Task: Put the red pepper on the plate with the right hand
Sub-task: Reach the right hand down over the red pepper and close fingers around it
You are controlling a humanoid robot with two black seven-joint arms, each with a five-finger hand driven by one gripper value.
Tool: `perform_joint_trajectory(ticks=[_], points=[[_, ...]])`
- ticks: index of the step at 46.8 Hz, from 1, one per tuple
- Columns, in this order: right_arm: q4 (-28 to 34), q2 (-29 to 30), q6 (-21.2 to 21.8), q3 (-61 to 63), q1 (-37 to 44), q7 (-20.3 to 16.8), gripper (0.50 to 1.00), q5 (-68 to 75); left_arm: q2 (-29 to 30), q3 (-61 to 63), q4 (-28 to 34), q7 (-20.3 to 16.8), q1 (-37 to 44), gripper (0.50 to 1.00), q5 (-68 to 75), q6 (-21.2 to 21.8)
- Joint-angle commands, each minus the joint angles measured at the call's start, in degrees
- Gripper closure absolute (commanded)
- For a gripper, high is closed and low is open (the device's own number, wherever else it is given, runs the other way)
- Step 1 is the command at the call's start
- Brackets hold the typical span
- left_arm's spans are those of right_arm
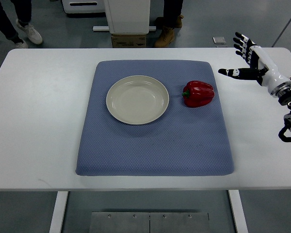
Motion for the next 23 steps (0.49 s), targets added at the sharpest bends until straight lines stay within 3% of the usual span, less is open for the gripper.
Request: perform_joint_trajectory(ticks=[1, 11, 23], points=[[1.4, -0.8, 0.0, -7.3, 4.3, 0.0, 0.5, -1.5, 0.0, 0.0, 0.0, 0.0, 0.0, 0.5, 0.0, 0.0], [7.2, -1.7, 0.0, -23.5, 16.2, 0.0, 0.5, -6.9, 0.0, 0.0, 0.0, 0.0, 0.0, 0.5, 0.0, 0.0], [7.8, 2.6, -0.1, -39.9, 26.0, 0.0, 0.5, -7.8, 0.0, 0.0, 0.0, 0.0, 0.0, 0.5, 0.0, 0.0]])
